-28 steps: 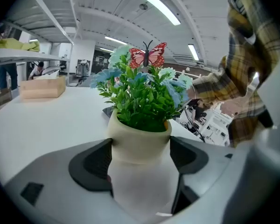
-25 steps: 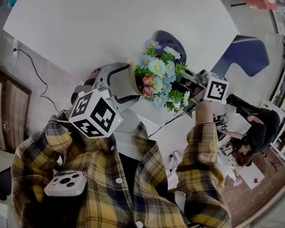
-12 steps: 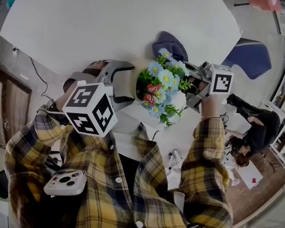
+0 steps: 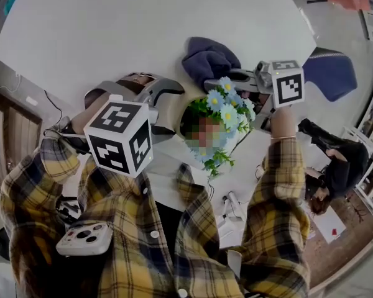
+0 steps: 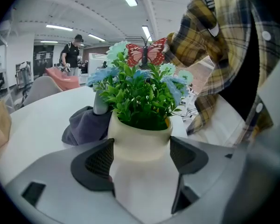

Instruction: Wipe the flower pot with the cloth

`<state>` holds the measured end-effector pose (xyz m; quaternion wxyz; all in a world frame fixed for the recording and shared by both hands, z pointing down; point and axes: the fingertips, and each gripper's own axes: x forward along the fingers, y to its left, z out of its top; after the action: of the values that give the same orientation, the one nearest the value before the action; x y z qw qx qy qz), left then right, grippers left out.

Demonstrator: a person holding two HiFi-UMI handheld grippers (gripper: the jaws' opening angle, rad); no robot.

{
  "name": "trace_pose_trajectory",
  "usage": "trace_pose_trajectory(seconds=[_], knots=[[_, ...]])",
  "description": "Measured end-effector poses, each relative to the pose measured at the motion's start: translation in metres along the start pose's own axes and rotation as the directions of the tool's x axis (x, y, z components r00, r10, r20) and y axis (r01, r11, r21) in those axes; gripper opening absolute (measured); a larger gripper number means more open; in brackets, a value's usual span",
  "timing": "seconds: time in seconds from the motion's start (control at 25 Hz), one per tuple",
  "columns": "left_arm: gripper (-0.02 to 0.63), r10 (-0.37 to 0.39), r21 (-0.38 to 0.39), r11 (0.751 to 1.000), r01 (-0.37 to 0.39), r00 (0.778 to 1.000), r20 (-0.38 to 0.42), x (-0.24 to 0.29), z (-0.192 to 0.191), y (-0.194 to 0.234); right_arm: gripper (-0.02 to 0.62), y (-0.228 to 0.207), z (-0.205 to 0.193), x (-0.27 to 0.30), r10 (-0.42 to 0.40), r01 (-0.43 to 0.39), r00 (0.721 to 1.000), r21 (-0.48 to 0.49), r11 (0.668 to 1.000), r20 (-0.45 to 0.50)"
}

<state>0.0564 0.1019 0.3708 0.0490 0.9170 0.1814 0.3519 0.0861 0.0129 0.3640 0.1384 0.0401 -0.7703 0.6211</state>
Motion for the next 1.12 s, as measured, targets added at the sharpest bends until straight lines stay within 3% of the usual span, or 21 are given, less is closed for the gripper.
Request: trace_pose_trajectory(seconds=[0.2, 0.36, 0.52, 0.68, 0.92, 1.04, 1.12], knots=[[0.376, -0.053, 0.04, 0.998, 0.053, 0.998, -0.018, 0.002, 0.0, 0.002, 0.029, -0.003, 0.001, 0.009, -0.006, 0.005, 0.995, -0.014, 1.0, -0.098], [0.376, -0.061, 0.048, 0.997, 0.061, 0.998, -0.01, 0.001, 0.0, 0.002, 0.029, -0.003, 0.001, 0.01, -0.014, 0.012, 0.994, -0.026, 1.0, -0.107], [0.376, -0.034, 0.031, 0.999, 0.034, 0.999, 0.013, 0.0, -0.002, 0.002, 0.029, -0.004, 0.005, 0.005, -0.039, 0.037, 0.998, -0.054, 0.998, -0.038], [0.374, 0.018, -0.035, 0.999, -0.016, 0.998, 0.055, -0.01, -0.003, 0.005, 0.029, 0.0, 0.018, -0.01, -0.106, 0.115, 0.99, -0.1, 0.988, 0.095], [0.373, 0.145, -0.134, 0.983, -0.125, 0.978, 0.15, -0.05, 0.013, 0.016, 0.028, 0.03, 0.047, -0.049, -0.217, 0.293, 0.917, -0.198, 0.935, 0.334], [0.368, 0.236, -0.154, 0.966, -0.207, 0.949, 0.208, -0.079, 0.032, 0.025, 0.028, 0.06, 0.058, -0.07, -0.241, 0.367, 0.864, -0.225, 0.903, 0.442], [0.319, 0.302, -0.166, 0.95, -0.266, 0.918, 0.257, -0.102, 0.05, 0.03, 0.028, 0.082, 0.067, -0.083, -0.263, 0.438, 0.811, -0.245, 0.865, 0.523]])
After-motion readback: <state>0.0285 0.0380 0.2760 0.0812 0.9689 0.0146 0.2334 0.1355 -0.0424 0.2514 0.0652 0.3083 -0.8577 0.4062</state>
